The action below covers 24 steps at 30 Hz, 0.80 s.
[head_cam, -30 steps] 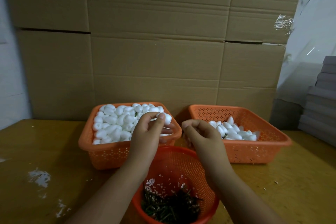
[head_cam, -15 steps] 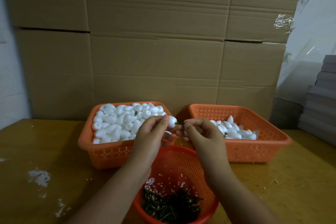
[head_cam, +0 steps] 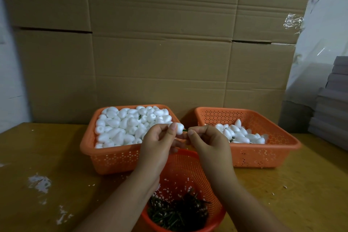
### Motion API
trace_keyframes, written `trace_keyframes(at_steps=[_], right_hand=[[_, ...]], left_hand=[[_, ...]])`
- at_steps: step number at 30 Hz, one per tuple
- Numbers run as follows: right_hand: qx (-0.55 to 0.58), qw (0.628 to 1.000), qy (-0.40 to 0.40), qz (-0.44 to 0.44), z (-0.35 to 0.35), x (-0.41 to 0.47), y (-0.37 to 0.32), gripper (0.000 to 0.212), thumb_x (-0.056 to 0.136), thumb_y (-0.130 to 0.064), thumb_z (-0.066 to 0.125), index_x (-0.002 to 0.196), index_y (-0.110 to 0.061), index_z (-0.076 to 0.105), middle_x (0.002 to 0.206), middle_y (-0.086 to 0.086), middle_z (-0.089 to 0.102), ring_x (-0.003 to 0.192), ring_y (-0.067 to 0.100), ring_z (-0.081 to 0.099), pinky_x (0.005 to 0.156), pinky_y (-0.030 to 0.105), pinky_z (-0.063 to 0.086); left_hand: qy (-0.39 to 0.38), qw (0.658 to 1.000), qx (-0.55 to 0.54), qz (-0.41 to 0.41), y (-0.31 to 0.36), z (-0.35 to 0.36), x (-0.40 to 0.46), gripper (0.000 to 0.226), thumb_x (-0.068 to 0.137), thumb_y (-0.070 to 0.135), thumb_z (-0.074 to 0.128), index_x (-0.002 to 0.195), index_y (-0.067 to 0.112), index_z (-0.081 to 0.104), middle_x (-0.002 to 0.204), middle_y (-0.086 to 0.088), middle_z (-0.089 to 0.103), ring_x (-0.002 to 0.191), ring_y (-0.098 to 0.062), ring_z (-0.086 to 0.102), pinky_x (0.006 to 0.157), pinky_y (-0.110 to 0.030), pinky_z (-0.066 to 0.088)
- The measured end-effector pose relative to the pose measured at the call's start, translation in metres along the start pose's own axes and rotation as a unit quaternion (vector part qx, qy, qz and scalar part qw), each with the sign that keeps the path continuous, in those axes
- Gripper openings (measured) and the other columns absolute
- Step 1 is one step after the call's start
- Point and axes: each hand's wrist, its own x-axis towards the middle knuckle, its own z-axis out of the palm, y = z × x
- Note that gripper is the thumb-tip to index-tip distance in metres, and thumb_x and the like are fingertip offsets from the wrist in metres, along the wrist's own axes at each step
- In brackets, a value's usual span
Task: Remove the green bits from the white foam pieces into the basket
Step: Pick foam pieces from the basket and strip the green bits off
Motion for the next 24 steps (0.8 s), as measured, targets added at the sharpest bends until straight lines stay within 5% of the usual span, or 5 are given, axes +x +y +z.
trace_keyframes(at_steps=[24], right_hand=[[-0.006,0.999,-0.047,0.026,-0.003,0.009,0.013,0.017,0.097,-0.014,0.056,0.091,-0.001,0.065,0.069,0.003,0.063,0.064,0.008,0.056,0.060,0.015,0.044]], left_hand=[[-0.015,1.000,-0.012,-0.008,0.003,-0.002,0.000,0.019,0.100,0.024,0.049,0.100,0.023,0.067,0.084,0.007,0.074,0.065,-0.015,0.070,0.056,-0.024,0.052]])
